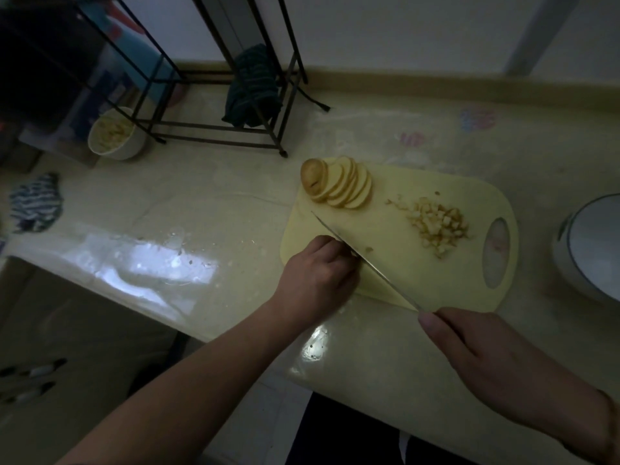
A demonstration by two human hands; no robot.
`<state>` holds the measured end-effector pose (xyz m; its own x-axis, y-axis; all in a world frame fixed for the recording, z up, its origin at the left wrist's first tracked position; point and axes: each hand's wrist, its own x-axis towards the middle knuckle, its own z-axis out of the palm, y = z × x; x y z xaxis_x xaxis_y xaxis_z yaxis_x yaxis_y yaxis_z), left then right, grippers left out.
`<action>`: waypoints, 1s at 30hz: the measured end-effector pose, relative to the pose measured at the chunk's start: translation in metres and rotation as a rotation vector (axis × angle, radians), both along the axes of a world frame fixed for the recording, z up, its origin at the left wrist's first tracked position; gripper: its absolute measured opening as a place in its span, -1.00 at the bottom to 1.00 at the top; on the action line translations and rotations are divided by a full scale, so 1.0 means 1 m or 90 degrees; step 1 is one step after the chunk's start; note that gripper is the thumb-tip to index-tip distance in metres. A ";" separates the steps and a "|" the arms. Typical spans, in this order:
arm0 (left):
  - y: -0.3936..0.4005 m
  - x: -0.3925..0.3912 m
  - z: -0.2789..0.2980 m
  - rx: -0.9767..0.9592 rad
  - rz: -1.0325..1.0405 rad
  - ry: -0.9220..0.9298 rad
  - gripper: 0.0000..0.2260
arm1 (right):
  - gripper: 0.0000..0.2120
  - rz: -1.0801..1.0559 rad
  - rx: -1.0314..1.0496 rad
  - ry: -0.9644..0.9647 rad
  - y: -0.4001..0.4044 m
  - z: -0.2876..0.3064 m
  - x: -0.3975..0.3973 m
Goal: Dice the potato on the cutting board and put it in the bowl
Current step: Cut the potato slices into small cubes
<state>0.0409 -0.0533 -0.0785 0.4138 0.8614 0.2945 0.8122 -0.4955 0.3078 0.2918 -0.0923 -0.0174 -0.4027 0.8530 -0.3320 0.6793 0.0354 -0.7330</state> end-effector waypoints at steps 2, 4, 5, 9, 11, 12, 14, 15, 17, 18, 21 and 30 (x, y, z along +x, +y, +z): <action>0.000 0.000 0.000 0.003 0.001 -0.003 -0.88 | -0.44 0.009 0.007 -0.003 -0.003 -0.002 0.006; 0.000 0.000 0.000 0.006 0.002 -0.003 -0.90 | -0.42 0.019 0.015 -0.009 -0.004 -0.003 0.012; 0.000 0.001 0.000 0.007 0.002 -0.003 -0.90 | -0.42 0.024 0.015 -0.012 -0.004 -0.003 0.015; 0.000 0.002 0.000 0.024 0.002 -0.007 -0.90 | -0.39 0.050 0.006 -0.029 0.002 -0.006 0.020; 0.001 0.002 -0.001 0.026 0.001 -0.009 -0.92 | -0.37 0.059 -0.001 -0.041 0.009 -0.005 0.016; 0.001 0.002 -0.002 0.024 0.001 -0.012 -0.93 | -0.38 0.061 -0.005 -0.044 0.013 -0.005 0.012; 0.001 0.002 -0.004 0.021 0.006 -0.018 -0.94 | -0.41 0.063 -0.012 -0.042 0.021 -0.007 0.001; 0.000 0.002 -0.004 0.020 0.009 -0.020 -0.95 | -0.44 0.066 -0.011 -0.040 0.025 -0.007 -0.005; 0.000 0.003 -0.005 0.018 0.014 -0.022 -0.96 | -0.46 0.074 -0.002 -0.029 0.030 -0.009 -0.013; 0.000 0.003 -0.005 0.016 0.017 -0.022 -0.96 | -0.45 0.079 -0.001 -0.025 0.033 -0.009 -0.014; -0.001 0.004 -0.004 0.012 0.026 -0.027 -0.93 | -0.41 0.075 -0.012 -0.024 0.039 -0.009 -0.003; -0.009 0.013 -0.006 0.016 0.108 -0.064 -0.89 | -0.45 0.091 -0.040 -0.038 0.039 0.004 0.010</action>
